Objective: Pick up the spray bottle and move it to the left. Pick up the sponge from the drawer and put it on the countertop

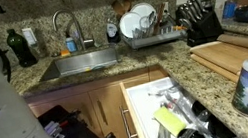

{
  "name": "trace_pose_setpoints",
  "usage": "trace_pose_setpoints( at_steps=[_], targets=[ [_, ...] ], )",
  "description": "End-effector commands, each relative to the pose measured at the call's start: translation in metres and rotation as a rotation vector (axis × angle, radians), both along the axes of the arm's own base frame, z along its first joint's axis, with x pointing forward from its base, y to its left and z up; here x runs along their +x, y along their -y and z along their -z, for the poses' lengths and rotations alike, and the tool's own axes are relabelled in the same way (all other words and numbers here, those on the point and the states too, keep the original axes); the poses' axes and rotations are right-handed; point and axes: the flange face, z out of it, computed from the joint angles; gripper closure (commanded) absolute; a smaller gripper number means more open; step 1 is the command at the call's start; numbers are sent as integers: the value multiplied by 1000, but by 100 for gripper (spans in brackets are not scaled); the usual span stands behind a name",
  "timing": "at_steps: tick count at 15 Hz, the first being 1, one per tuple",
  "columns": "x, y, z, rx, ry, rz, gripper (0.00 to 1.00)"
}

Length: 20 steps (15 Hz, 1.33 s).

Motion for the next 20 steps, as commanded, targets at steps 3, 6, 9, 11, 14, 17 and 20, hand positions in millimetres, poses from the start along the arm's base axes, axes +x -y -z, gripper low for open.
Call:
trace_pose_setpoints(
  at_steps=[3, 6, 9, 11, 14, 17, 20],
  targets=[
    [39, 132, -17, -111, -21, 212, 0],
    [45, 212, -18, -204, -9, 364, 0],
    [67, 278, 0, -293, 62, 498, 0],
    [49, 265, -4, -259, 47, 465, 0],
    [63, 273, 11, -271, -3, 411, 0],
    [67, 307, 22, -183, -110, 284, 0],
    [48, 358, 30, -214, -293, 277, 0]
  ],
)
